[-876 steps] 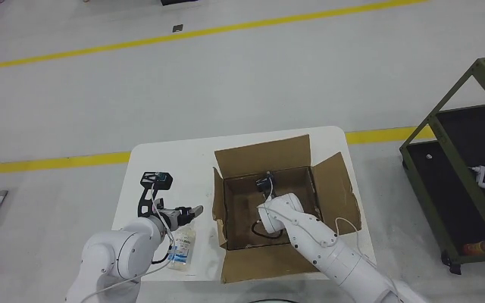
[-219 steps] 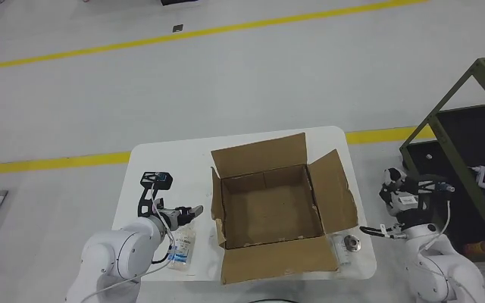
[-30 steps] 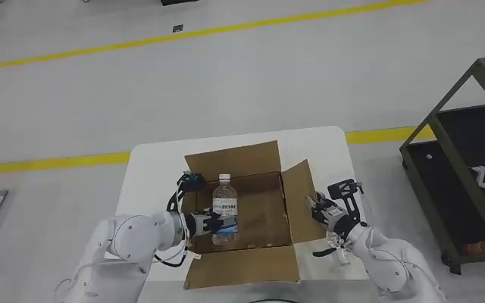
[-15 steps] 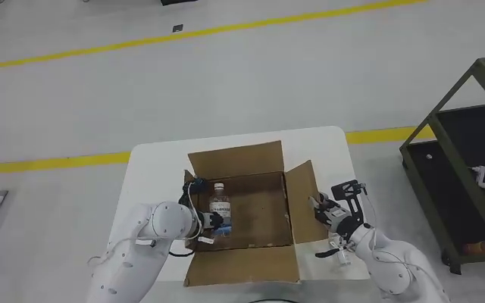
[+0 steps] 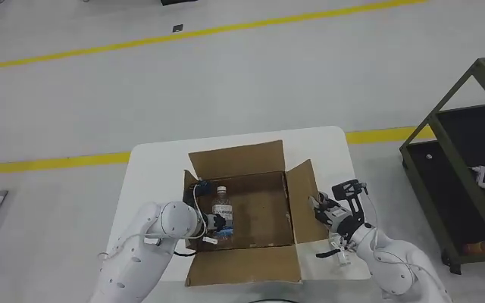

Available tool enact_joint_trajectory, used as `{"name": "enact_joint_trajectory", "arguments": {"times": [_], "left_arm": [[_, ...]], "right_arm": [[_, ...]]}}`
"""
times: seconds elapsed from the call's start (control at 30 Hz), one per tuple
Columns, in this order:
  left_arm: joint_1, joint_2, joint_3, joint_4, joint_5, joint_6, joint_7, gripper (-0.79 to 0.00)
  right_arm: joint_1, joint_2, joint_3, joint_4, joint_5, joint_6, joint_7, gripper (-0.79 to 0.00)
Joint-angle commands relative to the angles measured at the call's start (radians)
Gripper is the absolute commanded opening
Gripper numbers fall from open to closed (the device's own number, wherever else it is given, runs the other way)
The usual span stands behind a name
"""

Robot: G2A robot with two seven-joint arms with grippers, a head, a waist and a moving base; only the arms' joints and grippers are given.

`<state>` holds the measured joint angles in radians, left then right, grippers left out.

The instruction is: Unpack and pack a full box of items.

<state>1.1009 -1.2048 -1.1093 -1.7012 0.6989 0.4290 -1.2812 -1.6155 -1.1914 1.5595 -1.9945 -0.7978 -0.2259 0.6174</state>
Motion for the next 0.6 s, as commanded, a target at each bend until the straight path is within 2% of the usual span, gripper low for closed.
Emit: {"name": "enact_joint_trajectory", "arguments": {"times": [0.0,0.17,0.57], "left_arm": [[0.000,0.000,0.000,0.000,0.000,0.000,0.000,-0.785],[0.012,-0.003,0.009,0.032,-0.024,-0.005,0.038,-0.785],[-0.070,-0.022,0.066,0.180,-0.052,0.098,0.062,-0.785]], "right_arm": [[-0.001,0.001,-0.001,-0.006,0.006,-0.004,0.000,-0.785],[0.000,0.004,-0.005,-0.020,0.015,-0.022,0.005,-0.785],[-0.002,0.011,-0.019,-0.037,0.065,-0.007,0.046,-0.785]]}}
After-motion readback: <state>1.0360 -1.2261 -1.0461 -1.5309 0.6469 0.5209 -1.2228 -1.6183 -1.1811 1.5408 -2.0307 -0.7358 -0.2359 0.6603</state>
